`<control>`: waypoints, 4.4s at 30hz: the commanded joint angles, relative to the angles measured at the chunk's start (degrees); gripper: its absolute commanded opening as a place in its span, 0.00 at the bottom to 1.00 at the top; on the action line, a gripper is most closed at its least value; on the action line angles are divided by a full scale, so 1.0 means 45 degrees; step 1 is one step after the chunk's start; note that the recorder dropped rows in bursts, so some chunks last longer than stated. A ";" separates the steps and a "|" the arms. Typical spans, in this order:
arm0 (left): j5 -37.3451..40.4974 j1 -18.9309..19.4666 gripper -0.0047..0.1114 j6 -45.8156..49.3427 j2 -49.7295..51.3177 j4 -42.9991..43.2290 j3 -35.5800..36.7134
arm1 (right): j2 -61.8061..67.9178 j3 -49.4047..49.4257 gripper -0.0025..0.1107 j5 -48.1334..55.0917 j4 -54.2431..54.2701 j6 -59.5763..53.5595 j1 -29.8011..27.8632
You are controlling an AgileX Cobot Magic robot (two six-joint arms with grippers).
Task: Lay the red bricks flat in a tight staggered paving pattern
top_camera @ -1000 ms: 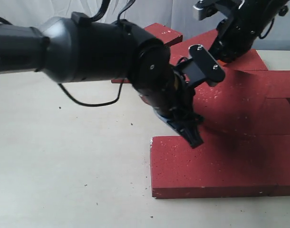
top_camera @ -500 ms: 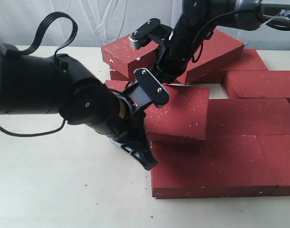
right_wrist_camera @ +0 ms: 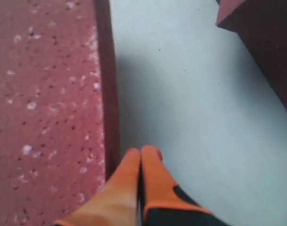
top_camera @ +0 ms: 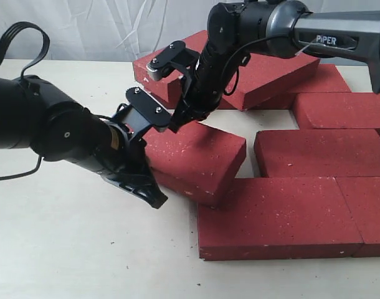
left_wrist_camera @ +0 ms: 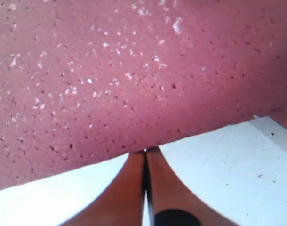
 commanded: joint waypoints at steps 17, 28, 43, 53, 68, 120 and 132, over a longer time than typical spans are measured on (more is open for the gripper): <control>0.0970 0.0781 0.04 -0.0441 -0.2588 0.1760 0.0147 | -0.1791 -0.0017 0.01 0.0411 -0.2847 0.1162 -0.0095; -0.0635 0.6746 0.04 -0.0666 -0.2146 0.1477 0.0147 | -0.6398 0.4290 0.01 0.2047 0.1363 0.0284 -0.2058; -0.1579 0.7023 0.04 0.0607 0.1552 -0.0099 -0.1008 | -0.6238 0.8105 0.01 0.1069 0.2702 -0.3749 -0.2036; -0.1507 0.6448 0.04 0.3099 0.3439 -0.2721 -0.2179 | -0.5443 0.8105 0.01 0.0471 0.3155 -0.3749 -0.2036; -0.1392 0.5476 0.04 0.4360 0.4863 -0.4130 -0.3176 | -0.5092 0.7732 0.01 -0.1073 0.3391 -0.3916 -0.1628; 0.0898 0.6510 0.04 0.4281 0.3559 -0.3998 -0.2957 | -0.4351 0.6836 0.01 -0.2498 0.5949 -0.7582 0.1432; 0.0475 0.6510 0.04 0.4331 0.3559 -0.4135 -0.2957 | -0.1747 0.4936 0.01 -0.1951 0.4992 -0.6636 0.1641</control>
